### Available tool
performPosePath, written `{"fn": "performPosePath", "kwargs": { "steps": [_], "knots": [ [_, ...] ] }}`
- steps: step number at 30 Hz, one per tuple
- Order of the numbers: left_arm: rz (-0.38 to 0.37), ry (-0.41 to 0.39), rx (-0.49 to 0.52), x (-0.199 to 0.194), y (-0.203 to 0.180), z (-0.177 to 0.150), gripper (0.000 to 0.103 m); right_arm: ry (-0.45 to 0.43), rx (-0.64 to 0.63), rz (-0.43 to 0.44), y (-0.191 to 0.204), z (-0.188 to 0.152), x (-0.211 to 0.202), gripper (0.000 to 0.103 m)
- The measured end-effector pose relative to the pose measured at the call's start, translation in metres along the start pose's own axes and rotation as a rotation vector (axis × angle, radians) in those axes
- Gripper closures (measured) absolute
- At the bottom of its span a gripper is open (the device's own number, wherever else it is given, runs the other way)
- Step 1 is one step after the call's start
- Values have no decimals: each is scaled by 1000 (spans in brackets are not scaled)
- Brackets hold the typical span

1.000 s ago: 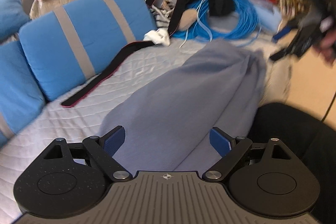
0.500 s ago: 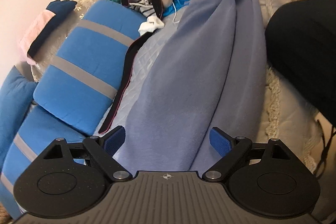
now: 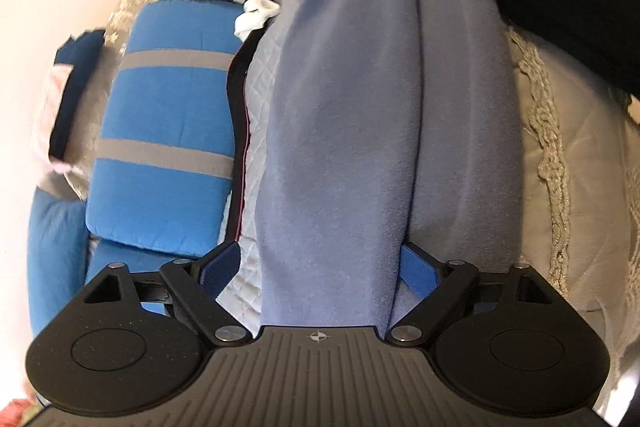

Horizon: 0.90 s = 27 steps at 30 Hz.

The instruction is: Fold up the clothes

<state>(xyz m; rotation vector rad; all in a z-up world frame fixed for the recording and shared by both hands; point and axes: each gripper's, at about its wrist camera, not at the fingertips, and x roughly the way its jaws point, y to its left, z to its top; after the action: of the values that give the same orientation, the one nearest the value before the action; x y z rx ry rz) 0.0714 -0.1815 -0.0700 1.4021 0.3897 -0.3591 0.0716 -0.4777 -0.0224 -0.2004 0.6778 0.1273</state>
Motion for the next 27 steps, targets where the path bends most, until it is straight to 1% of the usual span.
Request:
{"fn": "performPosePath", "kwargs": {
  "steps": [1,2,3,4,5,8,11,13,15,16,18,19,22,23,24,25,26,27],
  "knots": [
    [-1,0,15,0,-3,1,35,-4,-19,-1,0,0,1,0],
    [-6,0,26,-2,-6,2,54,-7,-39,-3,0,1,2,0],
    [-14,1,34,-3,-9,2,75,-11,-58,-4,0,1,3,0],
    [-26,1,34,-3,-11,2,84,-14,-77,-6,0,2,4,0],
    [-38,-1,29,-4,-12,1,91,-18,-96,-7,0,2,5,0],
    [-53,-21,-2,-8,-11,-3,96,-28,-154,-11,0,4,9,0],
    [-63,-57,-44,-16,-5,-7,98,-17,-246,-34,2,2,19,0],
    [-61,-75,-58,-20,1,-10,98,-6,-311,-51,3,0,26,2],
    [-57,-88,-69,-22,6,-12,98,4,-377,-68,5,-2,34,10],
    [-56,-92,-77,-23,9,-13,99,9,-410,-77,6,-2,38,12],
    [-53,-98,-95,-25,13,-14,100,20,-476,-95,7,-4,45,25],
    [-51,-101,-104,-26,16,-14,100,25,-509,-103,8,-5,49,27],
    [-55,-107,-117,-29,19,-14,100,42,-607,-130,10,-7,60,39],
    [-57,-109,-122,-30,19,-14,100,47,-640,-138,11,-8,64,48],
    [-59,-110,-127,-30,20,-14,100,53,-681,-142,13,-10,67,61],
    [-62,-112,-131,-31,20,-14,100,56,-729,-145,17,-13,69,69],
    [-66,-114,-132,-33,20,-15,100,54,-779,-151,21,-16,71,79],
    [-69,-116,-134,-35,21,-15,101,57,-830,-147,24,-20,73,92]
  ]
}}
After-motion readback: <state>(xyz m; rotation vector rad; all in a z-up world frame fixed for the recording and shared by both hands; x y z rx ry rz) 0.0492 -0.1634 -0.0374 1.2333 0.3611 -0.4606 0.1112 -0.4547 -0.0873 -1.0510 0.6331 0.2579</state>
